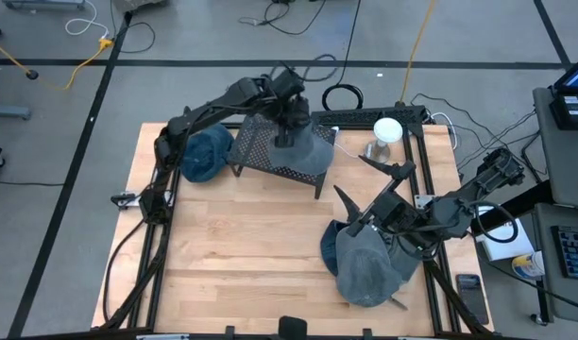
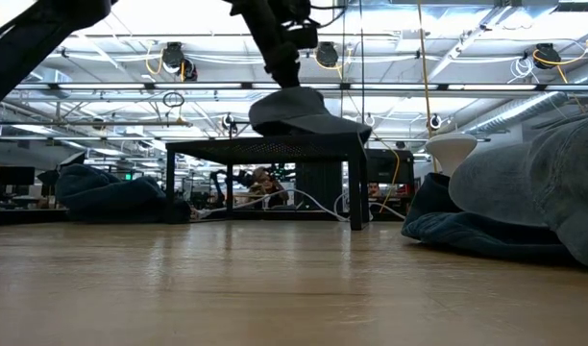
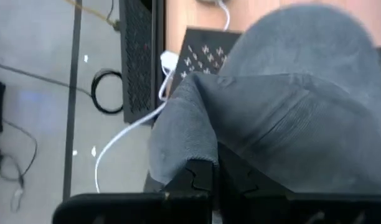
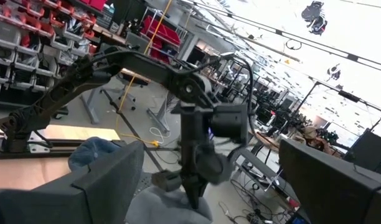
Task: Pick & Place hat
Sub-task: Put the left gray cap on the shelf
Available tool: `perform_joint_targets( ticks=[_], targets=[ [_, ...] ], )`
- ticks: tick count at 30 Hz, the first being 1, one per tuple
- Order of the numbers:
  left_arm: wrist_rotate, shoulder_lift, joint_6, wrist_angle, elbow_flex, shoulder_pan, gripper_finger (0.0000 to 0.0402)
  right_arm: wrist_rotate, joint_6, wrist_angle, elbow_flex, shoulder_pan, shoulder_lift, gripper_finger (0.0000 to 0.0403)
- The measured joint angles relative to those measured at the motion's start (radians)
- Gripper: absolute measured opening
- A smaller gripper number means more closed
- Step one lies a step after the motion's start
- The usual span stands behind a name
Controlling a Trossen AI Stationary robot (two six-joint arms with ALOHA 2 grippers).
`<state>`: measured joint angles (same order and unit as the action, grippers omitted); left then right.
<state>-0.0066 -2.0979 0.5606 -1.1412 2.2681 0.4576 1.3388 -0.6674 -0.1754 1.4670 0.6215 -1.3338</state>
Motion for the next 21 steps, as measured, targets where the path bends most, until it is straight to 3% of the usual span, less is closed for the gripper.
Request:
perform_joint_targets(
  ticks=[11,16,21],
  targets=[
    [-0.047,-0.025,-0.043,-0.037,0.0,-0.003,0.0013,0.0,-0.003,0.001,0.0,0.0,0.0,0.0366],
    [-0.056,-0.014,-0.086,-0.031,0.0,-0.002,0.005,0.0,-0.003,0.001,0.0,0.0,0.0,0.0366],
    [-0.078,0.006,-0.163,-0.036,0.0,-0.002,0.0119,0.0,-0.006,0.001,0.0,0.0,0.0,0.0366]
  ],
)
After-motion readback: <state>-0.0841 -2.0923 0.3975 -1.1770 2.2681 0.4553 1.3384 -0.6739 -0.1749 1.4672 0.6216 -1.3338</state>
